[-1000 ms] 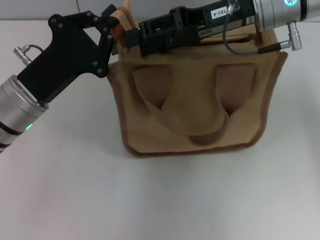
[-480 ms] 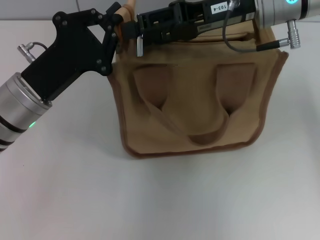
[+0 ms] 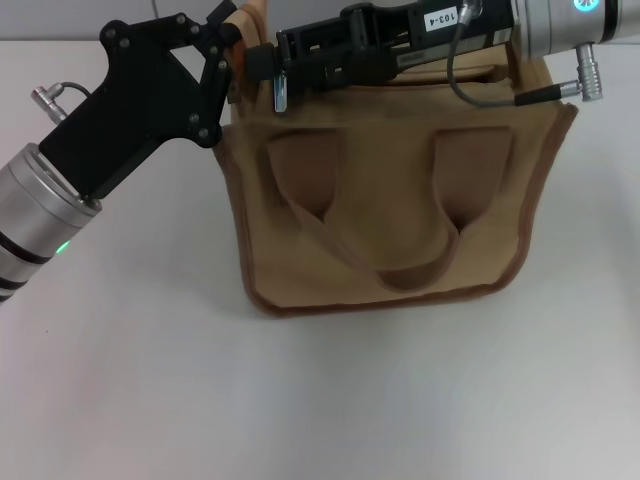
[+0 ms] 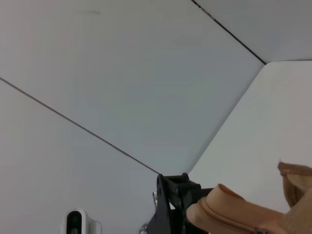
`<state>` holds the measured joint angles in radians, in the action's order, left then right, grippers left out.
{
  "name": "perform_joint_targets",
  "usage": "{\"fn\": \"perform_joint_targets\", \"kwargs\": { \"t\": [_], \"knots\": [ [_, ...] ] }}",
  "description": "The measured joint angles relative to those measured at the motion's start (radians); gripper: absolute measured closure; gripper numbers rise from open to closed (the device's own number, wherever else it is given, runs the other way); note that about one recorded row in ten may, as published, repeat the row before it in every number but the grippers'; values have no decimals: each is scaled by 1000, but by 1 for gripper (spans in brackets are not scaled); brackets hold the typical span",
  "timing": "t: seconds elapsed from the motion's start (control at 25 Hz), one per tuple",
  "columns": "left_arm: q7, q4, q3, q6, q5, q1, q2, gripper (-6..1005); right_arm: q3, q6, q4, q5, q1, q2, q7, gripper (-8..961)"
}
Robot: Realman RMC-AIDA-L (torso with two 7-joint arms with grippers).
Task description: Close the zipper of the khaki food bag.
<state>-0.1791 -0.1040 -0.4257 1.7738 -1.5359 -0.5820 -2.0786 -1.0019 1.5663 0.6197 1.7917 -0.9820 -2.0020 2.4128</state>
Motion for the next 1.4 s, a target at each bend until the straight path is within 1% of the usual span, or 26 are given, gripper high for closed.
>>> {"fn": "perform_joint_targets", "kwargs": {
  "t": [0.4, 0.8, 1.08, 1.16, 1.4],
  "knots": [
    [0, 2, -7, 4, 1, -3, -1, 961, -6, -19, 0, 6, -2, -7, 5, 317],
    [0, 3, -7, 13, -2, -3, -2, 960, -14, -44, 0, 16, -6, -8, 6, 553],
    [0, 3, -7, 13, -4, -4, -2, 959, -14, -45, 0, 20, -5, -8, 7, 769],
    [0, 4, -7, 13, -5, -4, -2, 958, -14, -46, 0, 21, -4, -8, 7, 801],
    [0, 9, -7, 15, -7, -6, -2, 958, -13, -68, 0, 30, 2, -9, 8, 835]
  ]
}}
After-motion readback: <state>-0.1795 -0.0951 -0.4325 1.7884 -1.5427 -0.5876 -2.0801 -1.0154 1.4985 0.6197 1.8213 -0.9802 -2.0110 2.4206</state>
